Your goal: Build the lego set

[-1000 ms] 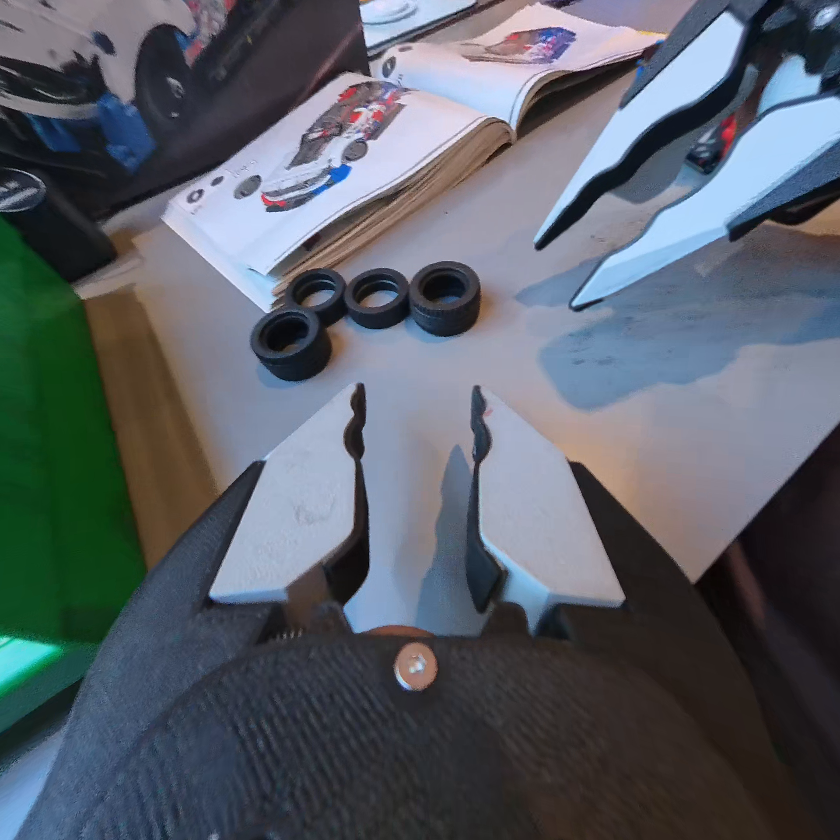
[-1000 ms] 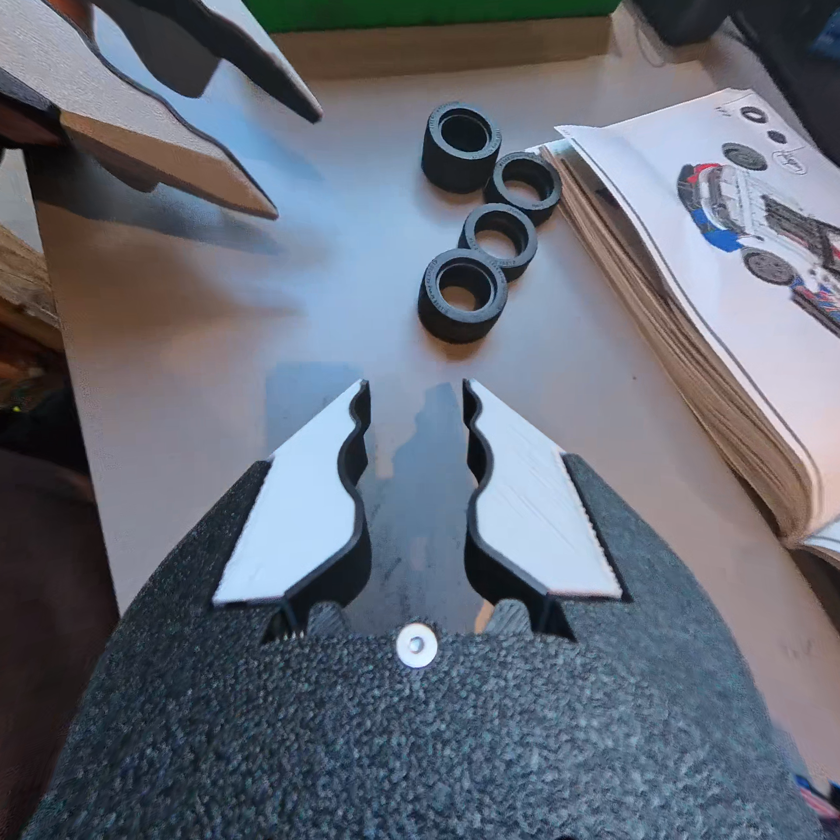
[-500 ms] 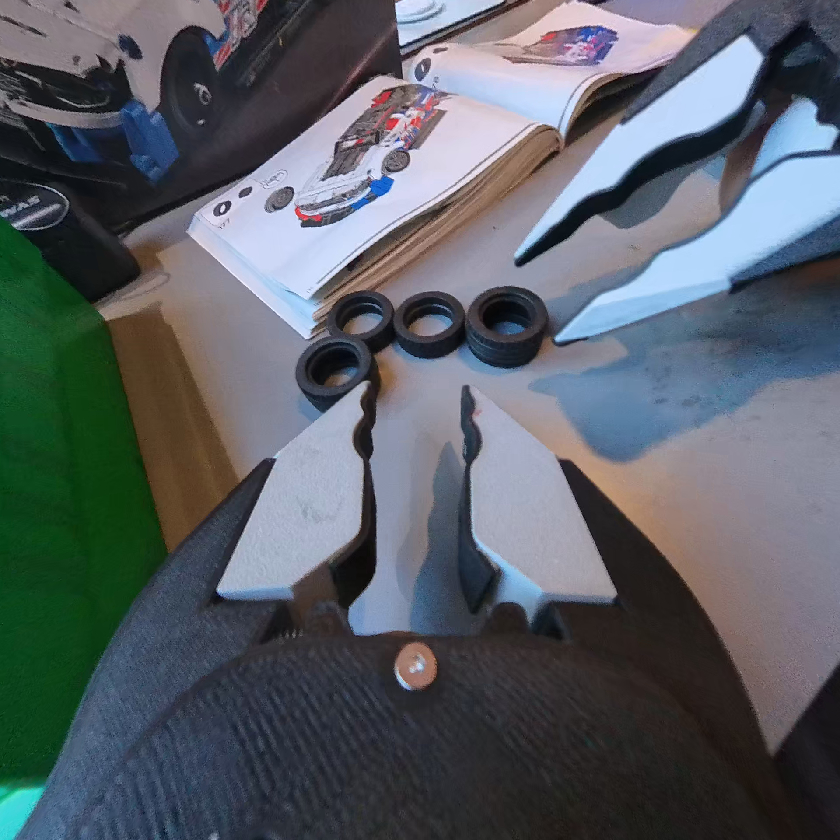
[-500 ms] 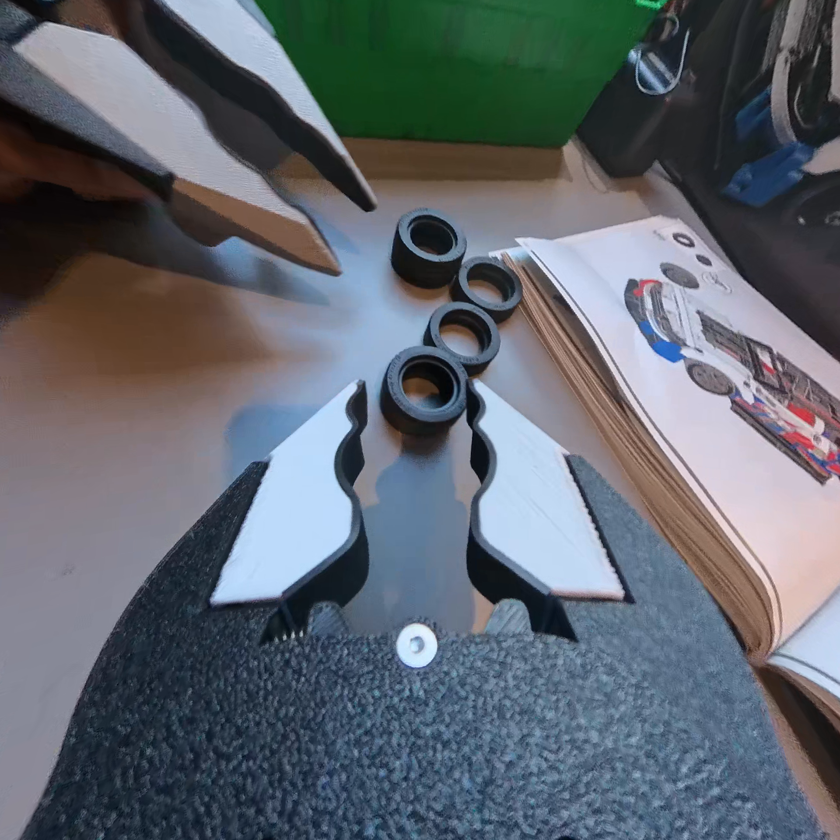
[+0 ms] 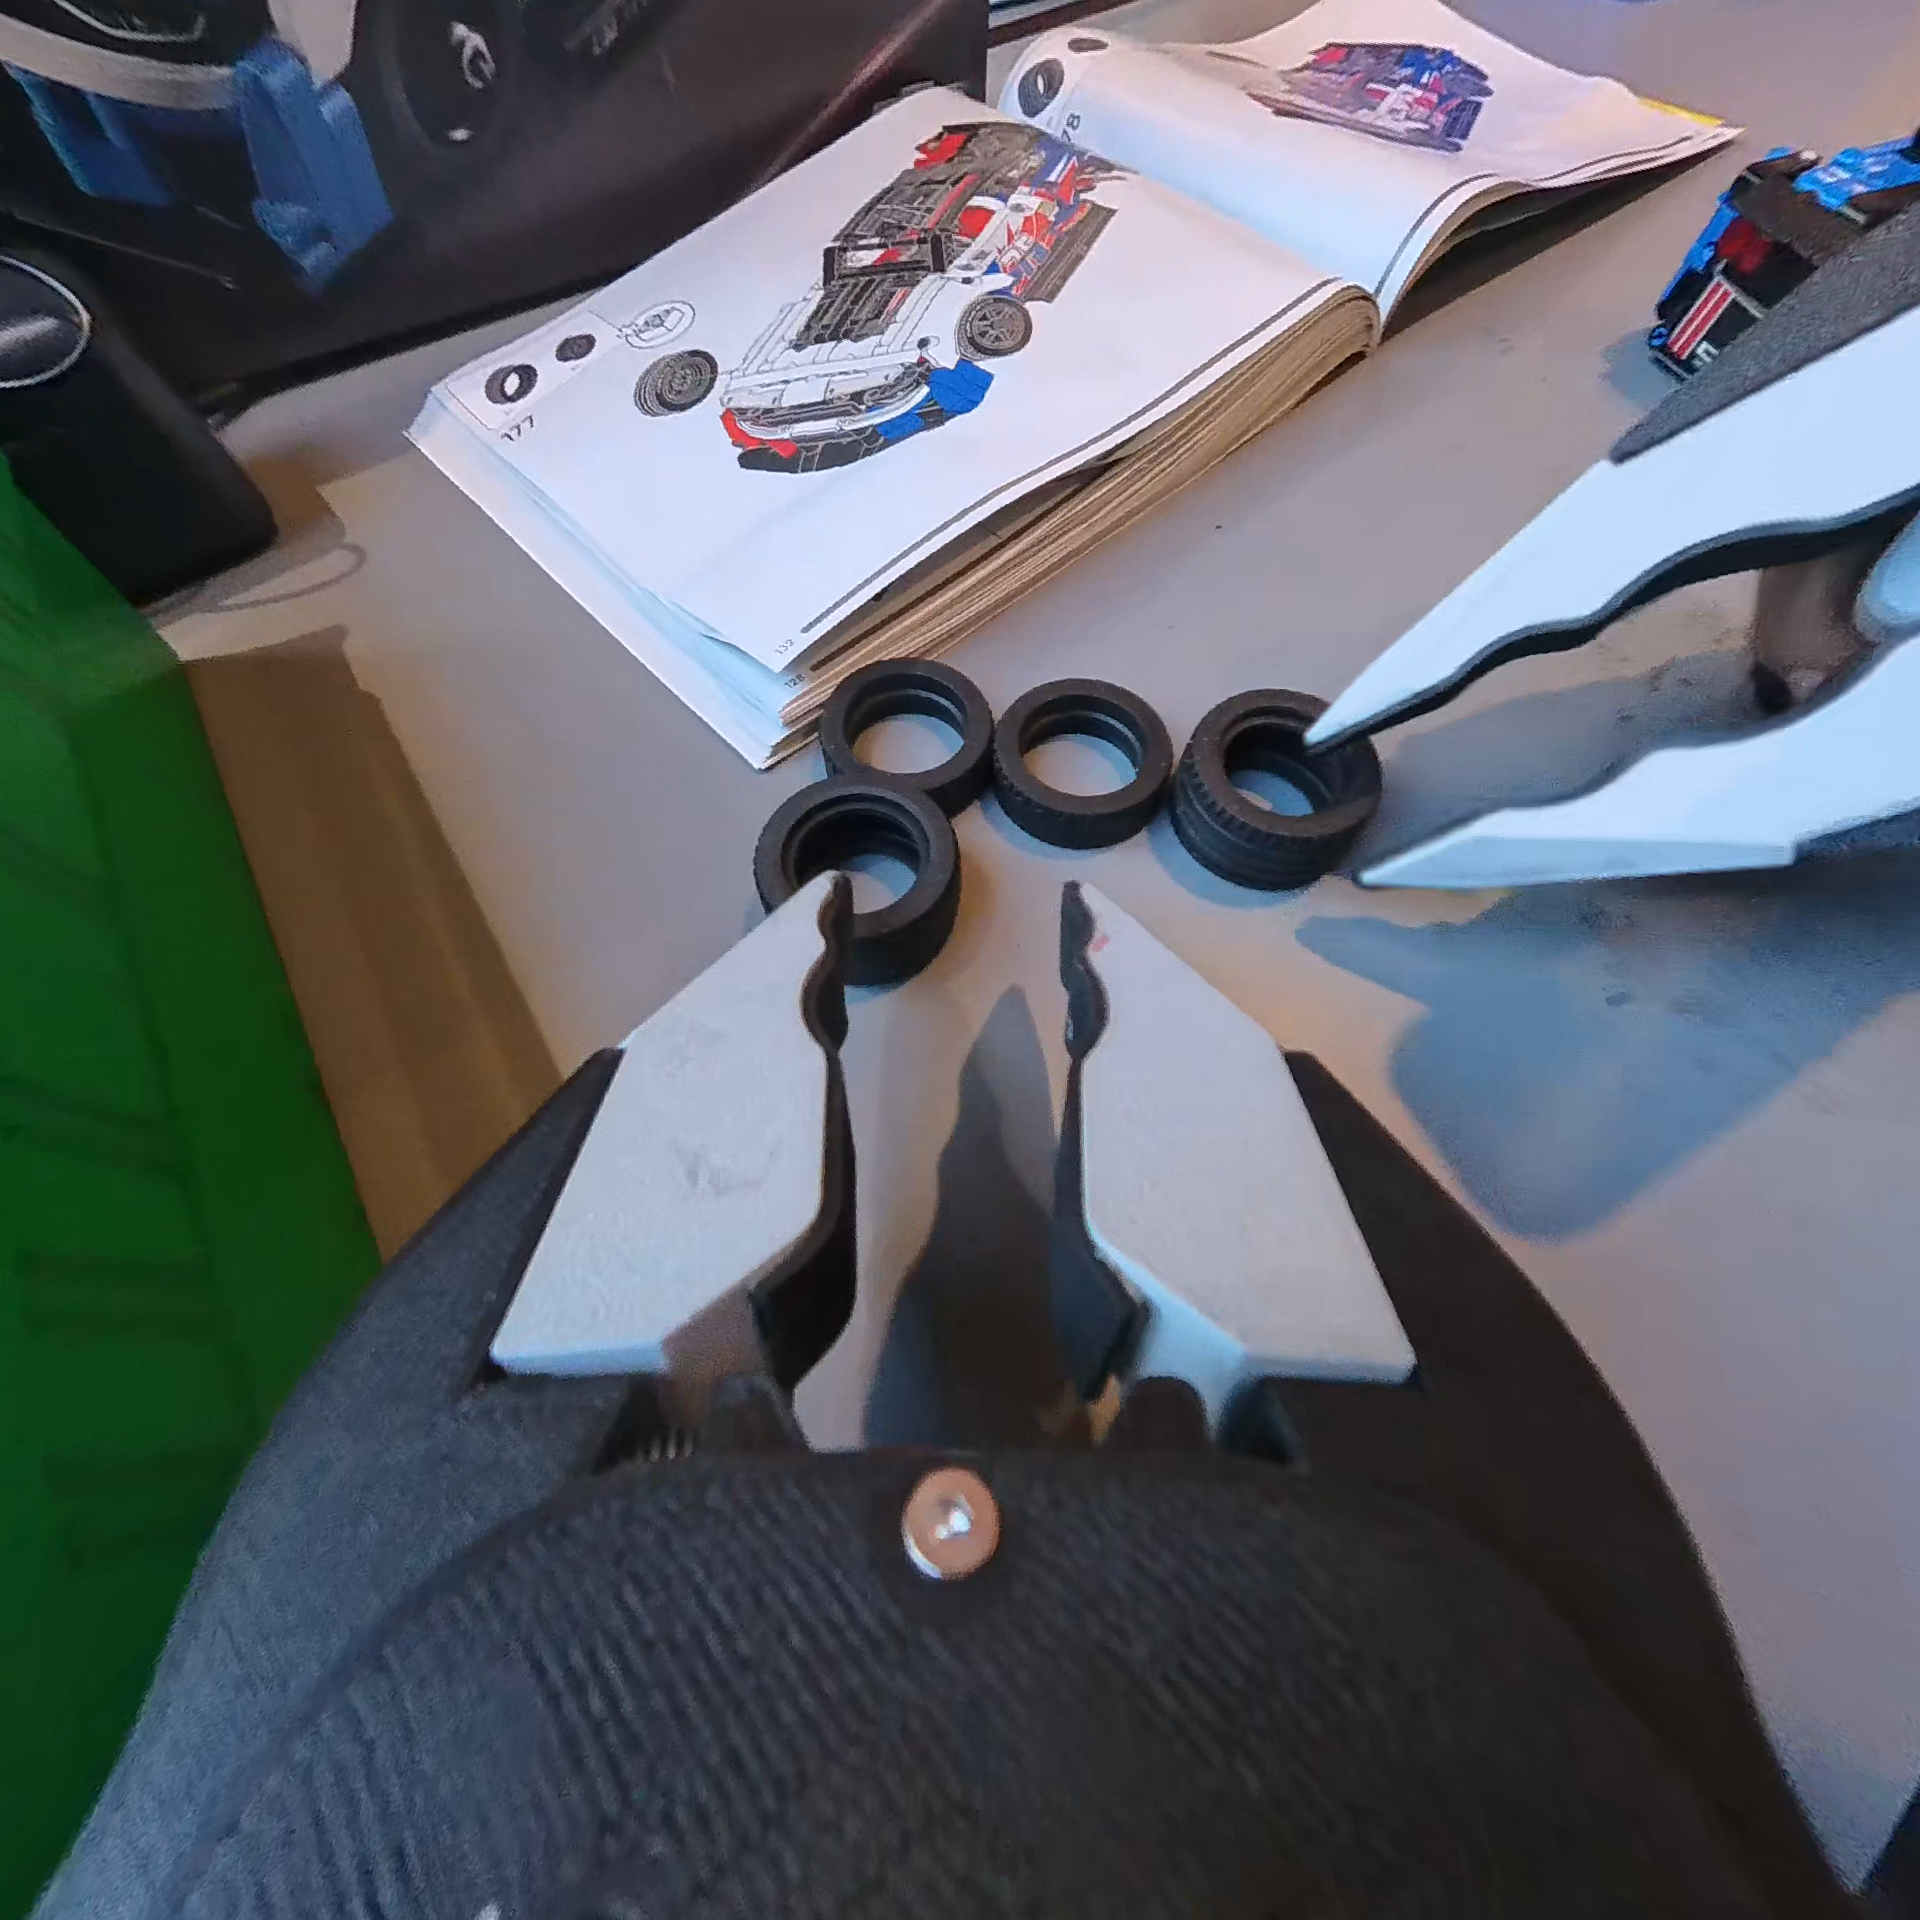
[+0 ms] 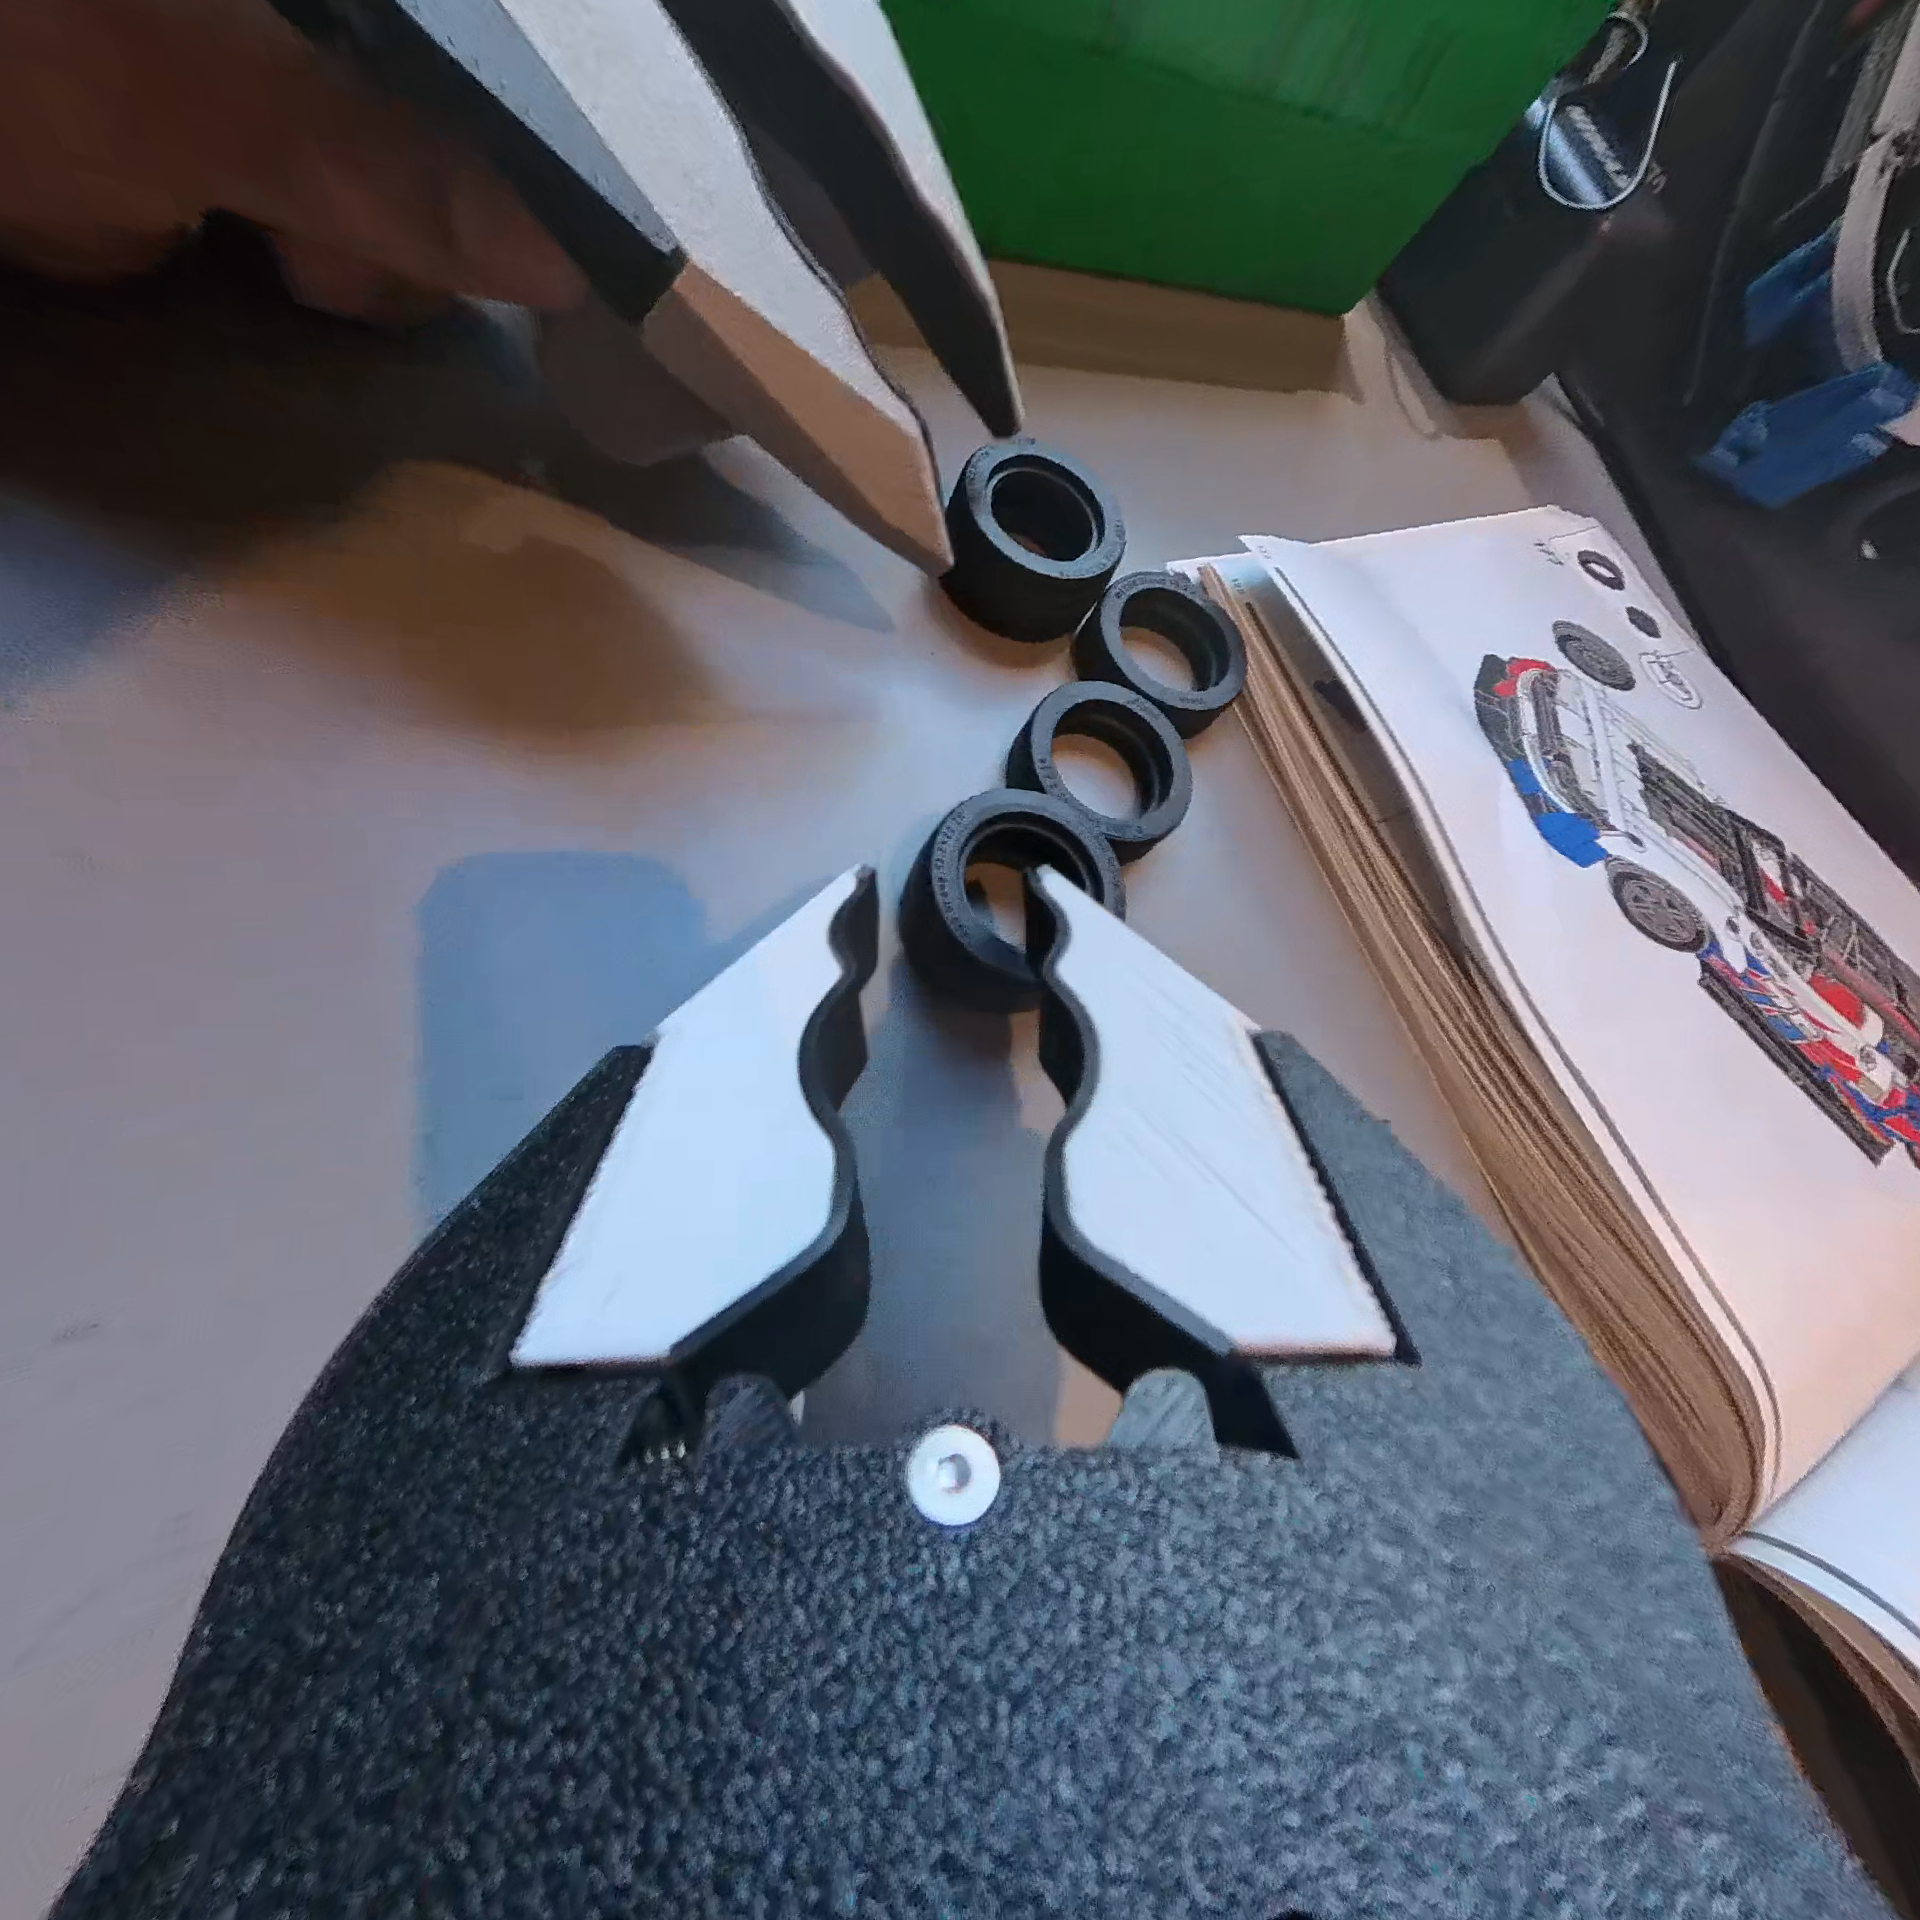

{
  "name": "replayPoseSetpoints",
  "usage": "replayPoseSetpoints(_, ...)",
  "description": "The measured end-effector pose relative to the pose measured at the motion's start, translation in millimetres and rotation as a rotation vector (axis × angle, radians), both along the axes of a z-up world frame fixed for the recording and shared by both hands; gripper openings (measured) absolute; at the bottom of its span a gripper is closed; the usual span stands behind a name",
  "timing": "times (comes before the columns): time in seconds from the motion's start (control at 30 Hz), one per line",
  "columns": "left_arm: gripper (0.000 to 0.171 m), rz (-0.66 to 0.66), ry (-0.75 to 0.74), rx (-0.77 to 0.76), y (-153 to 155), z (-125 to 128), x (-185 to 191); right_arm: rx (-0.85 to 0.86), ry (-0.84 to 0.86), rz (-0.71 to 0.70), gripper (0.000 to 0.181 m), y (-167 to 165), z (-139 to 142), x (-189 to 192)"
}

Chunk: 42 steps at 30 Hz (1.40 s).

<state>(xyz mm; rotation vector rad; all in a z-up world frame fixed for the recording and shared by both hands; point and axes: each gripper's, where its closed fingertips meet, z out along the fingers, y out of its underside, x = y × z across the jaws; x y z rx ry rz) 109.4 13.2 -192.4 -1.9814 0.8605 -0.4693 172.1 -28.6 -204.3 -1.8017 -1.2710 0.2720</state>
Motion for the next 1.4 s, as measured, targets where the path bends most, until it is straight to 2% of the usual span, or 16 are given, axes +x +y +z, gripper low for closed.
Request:
replayPoseSetpoints(0.17,0.037,0.040,0.027,0.062,2,3,-4,0.025,-0.061,-0.023,0.025,4,-7,1)
replayPoseSetpoints(0.27,0.037,0.049,0.058,0.040,4,-2,-4,0.023,-0.103,-0.028,0.024,6,-14,3)
replayPoseSetpoints(0.43,0.040,0.064,0.097,0.002,7,-11,-5,0.000,-0.068,-0.023,0.011,4,-11,9)
replayPoseSetpoints(0.6,0.048,0.064,0.094,-0.017,9,-12,-6,0.017,0.003,-0.059,0.010,0,0,31)
replayPoseSetpoints(0.73,0.057,-0.001,0.230,0.070,11,-16,-3,0.001,0.083,-0.074,0.011,-3,9,40)
replayPoseSetpoints(0.8,0.050,-0.013,0.335,0.139,17,-19,-8,-0.019,0.047,-0.095,0.014,-4,3,45)
replayPoseSetpoints(0.83,0.048,-0.013,0.374,0.164,19,-19,-10,-0.021,0.015,-0.114,0.022,-3,-2,49)
replayPoseSetpoints(0.93,0.052,-0.006,0.402,0.188,21,-18,-10,0.029,-0.010,-0.121,0.027,-4,0,52)
replayPoseSetpoints(1.0,0.064,0.013,0.423,0.239,22,-12,-10,0.042,-0.017,-0.124,0.030,-6,0,54)
replayPoseSetpoints(1.03,0.062,0.002,0.437,0.254,21,-11,-9,0.040,-0.024,-0.122,0.030,-7,-1,54)
replayPoseSetpoints(1.07,0.052,-0.019,0.449,0.255,18,-13,-7,0.034,-0.037,-0.113,0.029,-8,-3,54)
replayPoseSetpoints(1.13,0.021,-0.066,0.467,0.198,14,-26,-5,0.019,-0.087,-0.088,0.018,-10,-11,52)
replayPoseSetpoints(1.23,0.006,-0.050,0.423,0.137,13,-27,-5,0.041,-0.136,-0.093,0.013,-7,-11,52)
replayPoseSetpoints(1.3,0.005,-0.061,0.333,0.104,6,-21,4,0.014,-0.051,-0.101,0.009,-11,2,51)
replayPoseSetpoints(1.33,0.005,-0.094,0.231,0.074,-3,-12,18,-0.025,0.038,-0.097,0.008,-15,12,50)
replayPoseSetpoints(1.4,0.004,-0.223,-0.070,-0.029,-34,15,57,-0.151,0.250,-0.081,0.008,-26,35,54)
